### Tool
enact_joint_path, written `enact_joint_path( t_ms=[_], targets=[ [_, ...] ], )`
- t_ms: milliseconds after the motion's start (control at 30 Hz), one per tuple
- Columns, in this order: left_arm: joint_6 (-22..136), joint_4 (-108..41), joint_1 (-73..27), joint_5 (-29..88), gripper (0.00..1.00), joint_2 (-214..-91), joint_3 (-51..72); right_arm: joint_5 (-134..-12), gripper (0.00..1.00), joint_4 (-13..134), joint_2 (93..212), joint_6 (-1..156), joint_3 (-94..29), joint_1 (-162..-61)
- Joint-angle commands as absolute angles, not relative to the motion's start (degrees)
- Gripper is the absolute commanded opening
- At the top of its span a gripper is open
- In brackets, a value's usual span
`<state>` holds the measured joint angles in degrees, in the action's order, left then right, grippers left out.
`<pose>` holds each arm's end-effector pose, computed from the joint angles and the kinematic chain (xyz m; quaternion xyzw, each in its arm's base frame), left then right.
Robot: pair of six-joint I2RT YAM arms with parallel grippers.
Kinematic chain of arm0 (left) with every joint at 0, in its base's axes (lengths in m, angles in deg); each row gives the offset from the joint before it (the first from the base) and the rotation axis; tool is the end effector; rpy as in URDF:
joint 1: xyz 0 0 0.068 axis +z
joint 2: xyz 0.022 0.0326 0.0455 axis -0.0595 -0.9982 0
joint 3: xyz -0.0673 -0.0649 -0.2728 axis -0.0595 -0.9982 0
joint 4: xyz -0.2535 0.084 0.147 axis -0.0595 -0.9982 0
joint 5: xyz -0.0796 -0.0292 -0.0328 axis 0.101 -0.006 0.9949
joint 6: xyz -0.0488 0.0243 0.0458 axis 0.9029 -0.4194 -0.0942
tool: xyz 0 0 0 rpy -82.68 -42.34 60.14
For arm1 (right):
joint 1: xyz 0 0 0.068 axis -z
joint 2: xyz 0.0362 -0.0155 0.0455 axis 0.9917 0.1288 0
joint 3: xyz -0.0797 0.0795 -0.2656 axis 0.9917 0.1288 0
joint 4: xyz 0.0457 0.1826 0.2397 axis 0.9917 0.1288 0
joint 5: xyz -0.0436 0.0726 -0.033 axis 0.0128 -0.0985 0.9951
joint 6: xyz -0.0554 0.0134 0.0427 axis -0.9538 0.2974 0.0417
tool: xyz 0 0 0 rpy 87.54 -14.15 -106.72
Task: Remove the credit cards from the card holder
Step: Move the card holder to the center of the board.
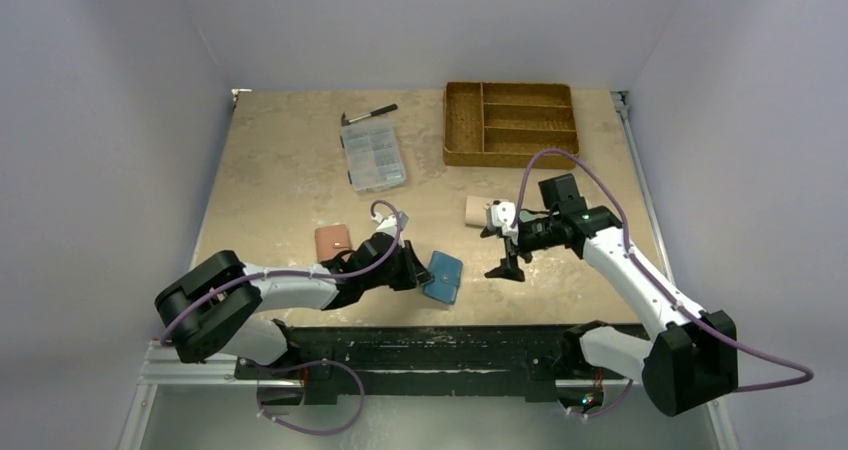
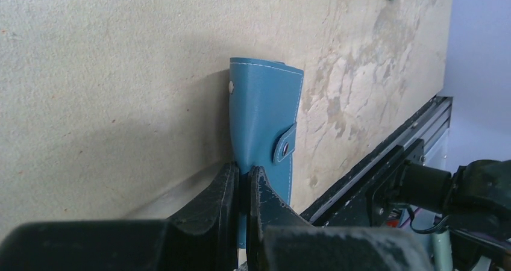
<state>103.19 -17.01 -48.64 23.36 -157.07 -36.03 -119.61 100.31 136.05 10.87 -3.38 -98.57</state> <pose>0.1813 -0.2358 0.1100 -0.0376 0.8898 -0.3809 0.2485 0.2283 0.1149 0.2406 -0.6232 0.6000 0.3190 0.3871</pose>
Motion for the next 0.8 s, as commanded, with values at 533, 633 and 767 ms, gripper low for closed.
enact_joint_path(
  t_ms=[533, 633, 767],
  targets=[
    [112.5, 0.1, -52.3, 19.7, 0.31, -165.2, -33.9, -105.0, 0.79, 89.8, 140.4, 12.0, 1.7, -112.5],
    [112.9, 2.6, -52.3, 20.9, 0.41, -165.7, -35.3, -103.1, 0.77, 88.6, 141.4, 12.2, 1.7, -113.8],
    [113.3, 5.5, -52.3, 21.1, 0.53, -165.8, -36.9, -101.3, 0.77, 87.8, 142.4, 12.2, 1.8, -114.7]
  ],
)
